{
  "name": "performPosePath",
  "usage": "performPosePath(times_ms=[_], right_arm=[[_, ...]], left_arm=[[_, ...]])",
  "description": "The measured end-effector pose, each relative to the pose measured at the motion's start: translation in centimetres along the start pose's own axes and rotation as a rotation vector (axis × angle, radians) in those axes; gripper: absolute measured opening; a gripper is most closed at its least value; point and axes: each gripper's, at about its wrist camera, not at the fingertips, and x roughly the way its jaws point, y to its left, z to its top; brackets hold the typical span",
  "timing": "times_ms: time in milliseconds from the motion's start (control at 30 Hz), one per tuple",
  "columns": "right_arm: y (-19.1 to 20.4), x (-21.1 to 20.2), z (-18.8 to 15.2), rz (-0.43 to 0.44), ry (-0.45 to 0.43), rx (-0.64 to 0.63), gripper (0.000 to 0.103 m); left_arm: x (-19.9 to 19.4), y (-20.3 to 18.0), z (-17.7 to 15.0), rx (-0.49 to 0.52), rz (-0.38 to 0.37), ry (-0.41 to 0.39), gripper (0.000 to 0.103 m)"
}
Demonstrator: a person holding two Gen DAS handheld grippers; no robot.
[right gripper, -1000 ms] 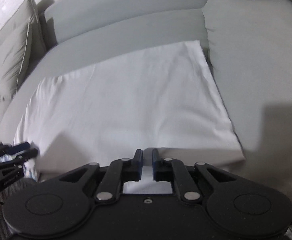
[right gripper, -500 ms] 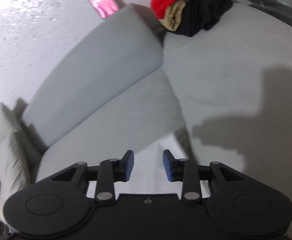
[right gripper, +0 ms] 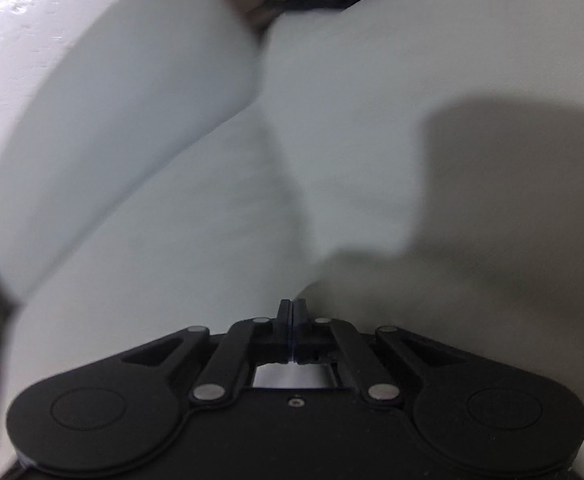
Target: Fold clothes
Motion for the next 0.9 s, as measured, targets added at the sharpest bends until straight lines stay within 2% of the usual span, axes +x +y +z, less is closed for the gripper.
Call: performPosePath(times_ms=[67,100,133,167,267,333,433,467,533,567,600,633,667,800,900], right_arm=[[-0.6,0.0,0.2,-0.058,-0.015,-0.005,0.000],[-0.4,-0.5,0.2,-0.058,-0.025,-0.007,0.000],[-0.1,-1.6,0.0,-0.061,-0.063,-0.020,0.000],[0.3,-2.7,-0.2,-0.065,-0.100,-0.032,0.000],[1.3,-5.7,-0.8,-0.067,-0.201,-0.061,0.006],[0.9,-5.5,-1.3,0.005,-0.158,-0.014,0.007],[0.2,-5.3,-1.9,0.114,-0.092,0.056,0.007],[-0.1,-5.2,-2.1,0.150,-0.070,0.079,0.007],[-0.5,-5.1,-2.6,0.222,-0.026,0.126,0.007],[-0.8,-4.8,-2.8,0.239,-0.006,0.143,0.007],[-1.1,-4.0,-2.9,0.189,0.000,0.139,0.006],[-1.4,-4.0,-2.8,0.162,-0.009,0.146,0.000],[-1.7,-4.1,-2.7,0.134,-0.018,0.152,0.000],[-2.9,-4.4,-2.3,0.032,-0.061,0.172,0.001],[-1.6,-8.1,-2.7,0.062,-0.168,0.100,0.006]], left_arm=[[0.1,1.4,0.3,-0.031,0.046,0.020,0.026],[-0.2,2.0,0.4,-0.037,0.071,0.014,0.025],[-1.0,2.8,0.3,-0.056,0.074,-0.007,0.020],[-1.7,3.6,0.2,-0.076,0.075,-0.030,0.020],[-4.4,5.4,0.6,-0.118,-0.020,-0.121,0.021],[-5.4,5.4,1.0,-0.109,-0.111,-0.162,0.019],[-5.0,3.8,0.7,-0.076,-0.284,-0.108,0.020],[-4.9,2.6,0.3,-0.042,-0.301,-0.094,0.022],[-4.3,0.3,-0.4,0.063,-0.220,-0.102,0.027],[-3.2,-0.7,-0.7,0.123,-0.134,-0.082,0.028],[-2.1,-1.7,-1.0,0.184,-0.043,-0.061,0.028],[-1.6,-1.6,-1.1,0.180,0.006,-0.046,0.028],[-1.1,-1.4,-1.2,0.170,0.050,-0.031,0.028],[-3.9,1.5,-0.6,0.052,0.030,-0.045,0.027],[-6.3,3.3,-0.6,0.027,-0.177,-0.103,0.027]])
